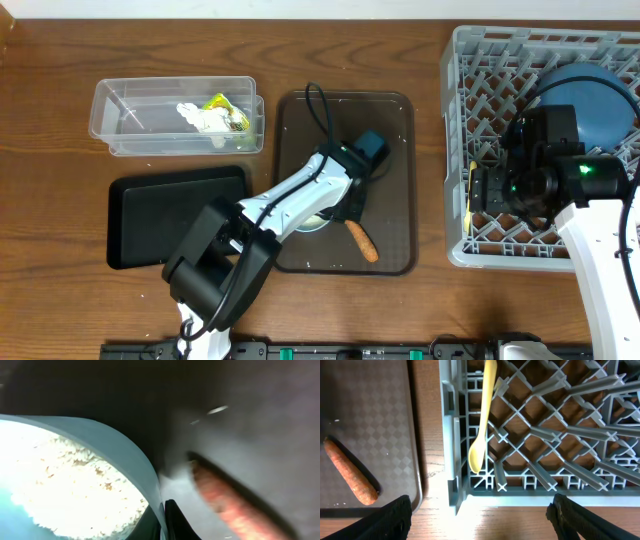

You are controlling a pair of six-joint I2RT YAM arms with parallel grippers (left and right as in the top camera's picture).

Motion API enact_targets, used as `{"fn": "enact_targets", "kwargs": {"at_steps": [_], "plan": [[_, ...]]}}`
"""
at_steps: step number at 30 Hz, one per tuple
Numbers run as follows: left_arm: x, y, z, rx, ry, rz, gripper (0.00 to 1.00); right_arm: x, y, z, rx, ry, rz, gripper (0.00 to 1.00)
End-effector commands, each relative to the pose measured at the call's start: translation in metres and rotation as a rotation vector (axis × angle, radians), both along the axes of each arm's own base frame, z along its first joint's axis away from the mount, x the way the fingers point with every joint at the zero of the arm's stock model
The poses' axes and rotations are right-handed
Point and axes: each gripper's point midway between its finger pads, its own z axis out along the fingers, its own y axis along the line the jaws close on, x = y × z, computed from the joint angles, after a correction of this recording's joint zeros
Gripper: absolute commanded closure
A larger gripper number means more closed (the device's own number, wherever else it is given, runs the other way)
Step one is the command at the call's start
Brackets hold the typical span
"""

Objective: Sort waste into correct bins and load items into the dishwasher rack
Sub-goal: 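Carry the bowl left and tip the rice onto the black tray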

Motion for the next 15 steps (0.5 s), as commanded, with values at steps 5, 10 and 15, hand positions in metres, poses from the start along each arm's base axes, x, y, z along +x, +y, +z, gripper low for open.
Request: {"fn": "enact_targets", "kwargs": {"at_steps": [5,10,15], "plan": [[0.012,0.011,0.048,-0.002,-0.12,0.007,0.94,0.003,-0.002,0.004,0.005,-0.012,-0.01,0.13],[0.015,0.031,0.081,-0.034,-0.164,0.057,0.94,0.003,-0.002,0.004,0.004,-0.012,-0.01,0.13],[0.023,0.075,0.108,-0.065,-0.18,0.193,0.94,0.003,-0.002,0.004,0.004,-0.012,-0.01,0.13]]}}
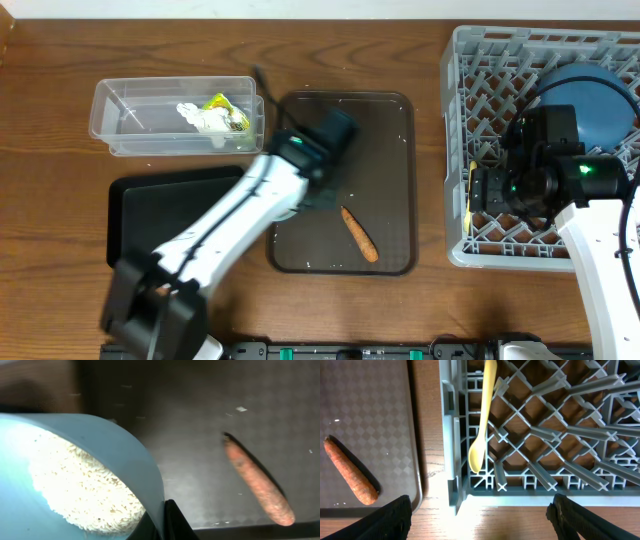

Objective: Sort waste into correct bins and load items into the dishwasher rack
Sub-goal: 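Carry the bowl left and tip the rice onto the black tray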

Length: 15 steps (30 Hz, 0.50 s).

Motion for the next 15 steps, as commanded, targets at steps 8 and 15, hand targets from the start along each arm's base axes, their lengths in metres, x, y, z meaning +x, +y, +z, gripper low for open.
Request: {"fn": "enact_targets", "kwargs": {"at_steps": [8,15], "plan": [[0.021,0.067,0.034,-0.32,0.061,0.219,0.94,0.003,-0.002,0.004,0.003,-0.013,-0.007,0.12],[0.021,0.103,0.028,-0.552,0.107,0.294,0.94,0.002,-0.002,0.004,0.002,-0.008,-0.003,0.13]]}}
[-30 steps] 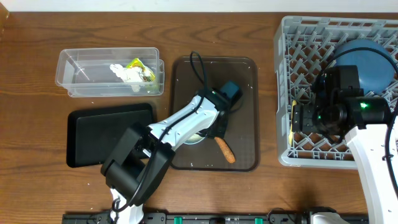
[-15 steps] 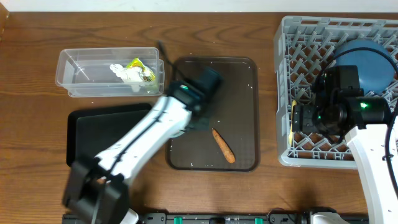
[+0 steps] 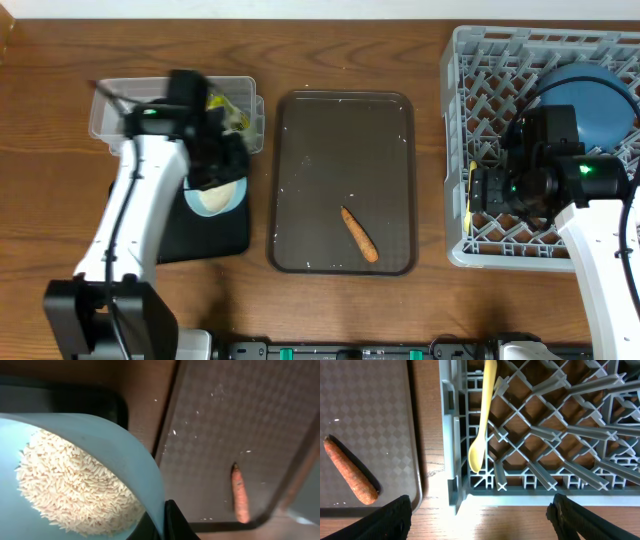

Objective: Sort waste into correct bins and load items into the dishwasher rack
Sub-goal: 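Carry the bowl left and tip the rice onto the black tray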

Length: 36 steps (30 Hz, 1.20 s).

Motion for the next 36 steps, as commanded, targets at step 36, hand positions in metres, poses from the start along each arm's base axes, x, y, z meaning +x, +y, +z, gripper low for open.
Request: {"fn": "enact_targets", "kwargs": {"at_steps": [36], "plan": [[-0.015,0.076,0.057,-1.037,-0.549,0.256,0.94,0.002,-0.002,0.004,0.0,-0.008,0.003,0.13]]}}
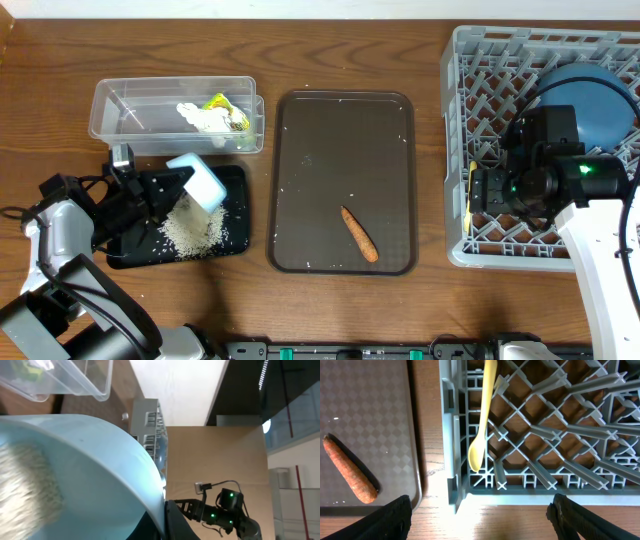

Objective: Sort waste into correct bins and load items into the dishwasher rack
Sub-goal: 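Carry the bowl left and tip the rice onto the black tray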

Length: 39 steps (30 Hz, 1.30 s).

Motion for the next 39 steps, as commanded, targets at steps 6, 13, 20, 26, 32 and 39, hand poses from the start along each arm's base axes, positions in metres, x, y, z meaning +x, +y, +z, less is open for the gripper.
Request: {"fn": "enact_targets", "kwargs": {"at_steps": [6,13,20,26,32,39], "plan": [[0.0,0.001,0.012,-0.01,-0.07,0.006,0.94,0.002,-0.002,0.004,0.001,-0.011,0.001,0.13],[0.0,0.001,0.012,-0.011,-0.069,0.006,0.94,0.002,-0.002,0.004,0.001,-0.01,0.0,0.13],[0.0,0.004,-0.013,0.041,0.096,0.013,0.94,0.002,-0.002,0.004,0.001,-0.01,0.0,0.13],[0.004,0.003,0.013,-0.036,-0.037,0.012,0.94,0.001,-0.002,0.004,0.001,-0.005,0.0,0.13],[0.005,0.005,0.013,-0.058,-0.01,0.018,0.94,0.001,-0.002,0.004,0.001,-0.004,0.0,0.13],[0.007,0.008,0.014,-0.068,0.005,0.025,0.94,0.001,-0.002,0.004,0.001,-0.004,0.001,0.13]]}}
